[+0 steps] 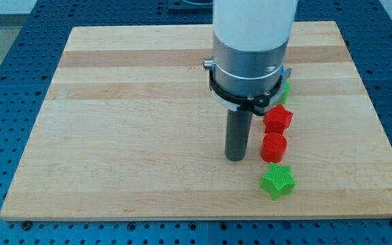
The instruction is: Move your arm to top center
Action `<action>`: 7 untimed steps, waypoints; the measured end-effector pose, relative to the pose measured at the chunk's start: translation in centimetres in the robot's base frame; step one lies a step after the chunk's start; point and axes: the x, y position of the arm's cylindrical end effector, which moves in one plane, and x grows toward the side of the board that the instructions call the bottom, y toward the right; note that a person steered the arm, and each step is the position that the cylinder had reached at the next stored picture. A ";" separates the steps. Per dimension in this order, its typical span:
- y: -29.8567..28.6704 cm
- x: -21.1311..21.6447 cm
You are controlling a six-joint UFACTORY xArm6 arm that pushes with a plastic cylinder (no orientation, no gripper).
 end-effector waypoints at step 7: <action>-14.6 -13.2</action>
